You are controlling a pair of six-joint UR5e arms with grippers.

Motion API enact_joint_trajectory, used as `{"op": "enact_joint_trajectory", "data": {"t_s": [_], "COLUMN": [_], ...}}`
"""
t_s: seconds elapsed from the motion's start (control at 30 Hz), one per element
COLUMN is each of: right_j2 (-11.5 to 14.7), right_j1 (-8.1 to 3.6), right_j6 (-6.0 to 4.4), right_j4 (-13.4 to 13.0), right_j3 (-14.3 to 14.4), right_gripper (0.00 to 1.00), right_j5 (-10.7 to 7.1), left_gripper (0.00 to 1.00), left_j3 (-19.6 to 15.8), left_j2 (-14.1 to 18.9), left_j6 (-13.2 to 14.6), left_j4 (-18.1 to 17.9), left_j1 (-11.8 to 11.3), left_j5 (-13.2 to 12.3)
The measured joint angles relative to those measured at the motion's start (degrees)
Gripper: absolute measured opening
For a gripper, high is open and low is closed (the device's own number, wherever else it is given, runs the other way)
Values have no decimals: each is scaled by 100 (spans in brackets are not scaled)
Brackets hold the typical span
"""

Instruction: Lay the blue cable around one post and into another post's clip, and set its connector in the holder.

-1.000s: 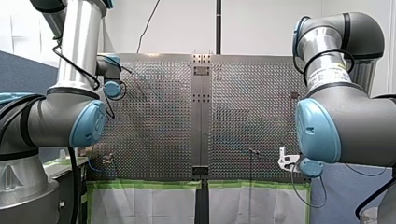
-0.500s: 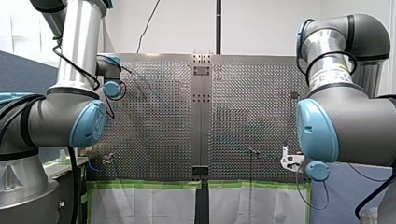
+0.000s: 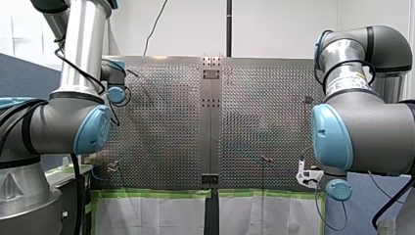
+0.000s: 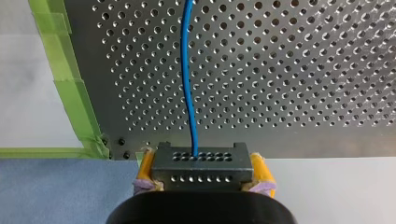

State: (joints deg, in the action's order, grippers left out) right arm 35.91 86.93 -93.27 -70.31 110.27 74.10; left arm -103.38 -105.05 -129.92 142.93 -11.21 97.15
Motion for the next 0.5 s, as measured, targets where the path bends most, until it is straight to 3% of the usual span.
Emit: {"op": "enact_joint_trajectory", "data": {"t_s": [0.27,0.5], "right_j2": [-6,-5], "right_j1": [4,25], "right_j6": [0,0], "right_j4": [6,16], "right_j3": [0,0], "right_gripper": [0,0], "right_j5": [-46,-57], "left_gripper": [80,80], "left_j3": [-353,-409], "left_j2": [0,0], "left_j6": [-421,-783], "left_j4": [-394,-755], "left_j1": [-339,-457], "left_j5": [-336,-695]}}
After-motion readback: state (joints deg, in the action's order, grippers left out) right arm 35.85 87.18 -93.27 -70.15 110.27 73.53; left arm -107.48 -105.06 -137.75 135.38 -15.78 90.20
